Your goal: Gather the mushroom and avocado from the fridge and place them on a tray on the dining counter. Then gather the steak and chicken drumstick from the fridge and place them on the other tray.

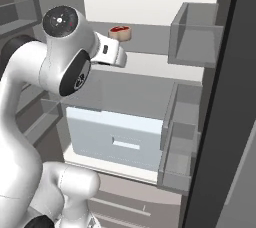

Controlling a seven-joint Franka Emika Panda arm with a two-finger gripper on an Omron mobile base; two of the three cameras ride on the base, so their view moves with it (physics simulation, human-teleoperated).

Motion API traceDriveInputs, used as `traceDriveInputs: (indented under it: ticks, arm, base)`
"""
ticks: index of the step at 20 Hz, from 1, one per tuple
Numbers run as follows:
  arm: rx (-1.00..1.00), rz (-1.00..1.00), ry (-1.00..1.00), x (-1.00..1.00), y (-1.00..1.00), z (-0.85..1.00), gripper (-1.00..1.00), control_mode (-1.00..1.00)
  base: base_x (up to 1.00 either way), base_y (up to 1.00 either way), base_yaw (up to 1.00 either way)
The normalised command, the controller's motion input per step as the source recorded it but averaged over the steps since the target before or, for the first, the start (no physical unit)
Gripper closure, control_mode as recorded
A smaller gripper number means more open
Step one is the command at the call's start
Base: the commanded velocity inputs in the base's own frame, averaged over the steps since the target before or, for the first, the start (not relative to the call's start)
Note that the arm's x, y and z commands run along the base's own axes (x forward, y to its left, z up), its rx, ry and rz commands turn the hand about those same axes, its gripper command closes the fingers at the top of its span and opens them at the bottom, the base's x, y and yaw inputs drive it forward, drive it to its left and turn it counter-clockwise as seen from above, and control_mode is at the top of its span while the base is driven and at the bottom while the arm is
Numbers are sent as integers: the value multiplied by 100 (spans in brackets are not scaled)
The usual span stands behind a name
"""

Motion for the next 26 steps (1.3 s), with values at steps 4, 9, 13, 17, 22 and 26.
traceDriveInputs:
  ticks: [4,9,13,17,22,26]
  arm:
    - [-1,4,-17,21,29,1,-100,-100]
    - [-6,-3,-2,39,30,0,-100,-100]
    - [-3,-3,8,55,15,11,-100,-100]
    - [-1,0,12,63,3,14,-100,-100]
    - [0,0,6,57,0,1,-100,-100]
    - [-1,0,3,46,4,0,-100,-100]
  base:
    - [0,0,0]
    - [0,0,0]
    - [0,0,0]
    - [0,0,0]
    - [0,0,0]
    - [0,0,0]
